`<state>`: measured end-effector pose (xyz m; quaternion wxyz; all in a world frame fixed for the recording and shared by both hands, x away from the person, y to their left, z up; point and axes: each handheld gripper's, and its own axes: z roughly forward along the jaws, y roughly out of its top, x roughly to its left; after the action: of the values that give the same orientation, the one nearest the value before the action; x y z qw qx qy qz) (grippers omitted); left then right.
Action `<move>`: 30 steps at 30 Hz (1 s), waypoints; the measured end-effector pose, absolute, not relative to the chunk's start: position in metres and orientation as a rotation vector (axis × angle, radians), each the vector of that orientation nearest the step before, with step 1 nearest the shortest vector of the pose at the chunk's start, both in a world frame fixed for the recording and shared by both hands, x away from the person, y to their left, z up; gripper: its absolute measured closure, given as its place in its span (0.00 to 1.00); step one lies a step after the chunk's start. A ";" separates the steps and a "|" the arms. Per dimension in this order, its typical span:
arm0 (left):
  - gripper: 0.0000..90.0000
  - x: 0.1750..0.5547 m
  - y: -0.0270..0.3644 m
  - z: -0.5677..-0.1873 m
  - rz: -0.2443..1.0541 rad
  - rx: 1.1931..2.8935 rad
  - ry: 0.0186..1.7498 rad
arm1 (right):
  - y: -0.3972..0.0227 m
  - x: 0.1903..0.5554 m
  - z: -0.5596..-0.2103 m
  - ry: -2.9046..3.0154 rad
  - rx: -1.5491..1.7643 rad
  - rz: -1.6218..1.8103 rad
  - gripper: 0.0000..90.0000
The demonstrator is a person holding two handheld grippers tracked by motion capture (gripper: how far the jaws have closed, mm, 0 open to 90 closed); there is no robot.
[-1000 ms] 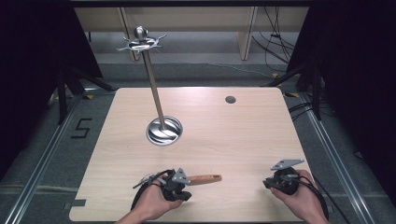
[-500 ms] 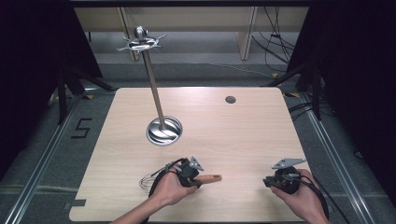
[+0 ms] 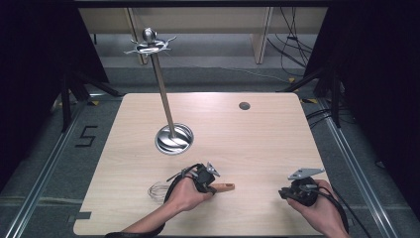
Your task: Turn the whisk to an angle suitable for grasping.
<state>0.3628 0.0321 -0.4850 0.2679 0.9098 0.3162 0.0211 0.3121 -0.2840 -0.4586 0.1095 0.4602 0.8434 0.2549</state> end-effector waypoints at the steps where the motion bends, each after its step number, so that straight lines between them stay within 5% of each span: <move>1: 0.99 0.367 0.032 -0.485 0.065 2.461 0.834 | -0.284 0.312 -0.459 2.478 1.349 0.750 0.88; 11: 0.96 0.387 0.032 -0.482 0.104 2.438 0.853 | -0.287 0.312 -0.460 2.480 1.334 0.760 0.88; 19: 0.76 0.403 0.053 -0.457 0.176 2.437 0.671 | -0.288 0.313 -0.462 2.456 1.369 0.779 0.86; 23: 0.48 0.423 0.060 -0.444 0.200 2.468 0.486 | -0.288 0.313 -0.462 2.467 1.374 0.766 0.82; 30: 0.37 0.437 0.054 -0.448 0.171 2.621 0.274 | -0.291 0.315 -0.466 2.479 1.338 0.771 0.79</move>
<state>0.4369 0.0543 -0.4476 0.2477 0.9616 0.1006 0.0627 0.3154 -0.2910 -0.4665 0.1101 0.4552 0.8437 0.2623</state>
